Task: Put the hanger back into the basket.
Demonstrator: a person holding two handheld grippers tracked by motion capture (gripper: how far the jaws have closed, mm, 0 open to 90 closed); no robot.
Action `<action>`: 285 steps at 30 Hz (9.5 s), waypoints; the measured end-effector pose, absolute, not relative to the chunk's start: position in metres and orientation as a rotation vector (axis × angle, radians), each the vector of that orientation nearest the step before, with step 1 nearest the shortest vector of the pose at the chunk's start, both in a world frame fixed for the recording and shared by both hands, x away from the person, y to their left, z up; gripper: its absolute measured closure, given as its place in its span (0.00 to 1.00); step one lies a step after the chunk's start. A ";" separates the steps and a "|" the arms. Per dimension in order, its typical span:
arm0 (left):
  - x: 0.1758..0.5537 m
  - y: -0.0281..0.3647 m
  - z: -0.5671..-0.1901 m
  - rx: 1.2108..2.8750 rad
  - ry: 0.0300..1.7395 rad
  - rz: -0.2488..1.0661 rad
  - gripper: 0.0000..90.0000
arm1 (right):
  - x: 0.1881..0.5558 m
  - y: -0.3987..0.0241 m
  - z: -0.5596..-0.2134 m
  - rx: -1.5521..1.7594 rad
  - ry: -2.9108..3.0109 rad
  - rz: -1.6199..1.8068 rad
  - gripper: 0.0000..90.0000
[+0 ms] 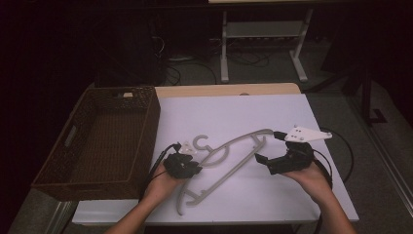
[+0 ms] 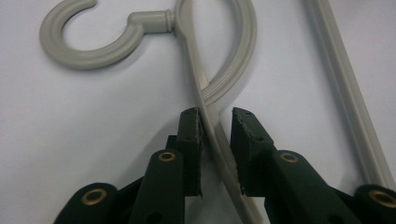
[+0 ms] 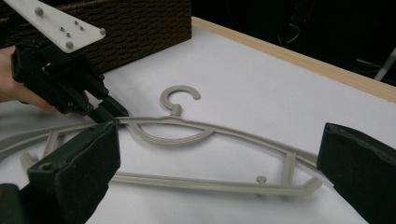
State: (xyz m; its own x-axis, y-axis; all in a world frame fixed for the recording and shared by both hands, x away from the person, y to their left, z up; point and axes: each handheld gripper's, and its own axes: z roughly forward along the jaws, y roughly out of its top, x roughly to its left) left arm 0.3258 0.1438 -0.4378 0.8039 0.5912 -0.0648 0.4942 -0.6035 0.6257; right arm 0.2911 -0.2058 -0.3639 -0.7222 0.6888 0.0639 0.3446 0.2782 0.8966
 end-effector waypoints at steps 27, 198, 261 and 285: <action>0.356 0.110 -0.441 2.271 0.663 0.109 0.80 | 0.290 -0.207 -0.365 0.943 2.220 1.428 0.00; 0.366 0.113 -0.383 2.250 0.710 0.172 0.91 | 0.241 -0.209 -0.415 0.999 2.336 1.373 0.21; 0.376 0.315 -0.256 2.082 1.064 0.433 0.91 | 0.248 -0.218 -0.421 1.104 2.223 1.354 0.01; 0.358 0.434 -0.277 2.043 1.286 0.571 0.91 | 0.249 -0.218 -0.423 1.112 2.223 1.339 0.01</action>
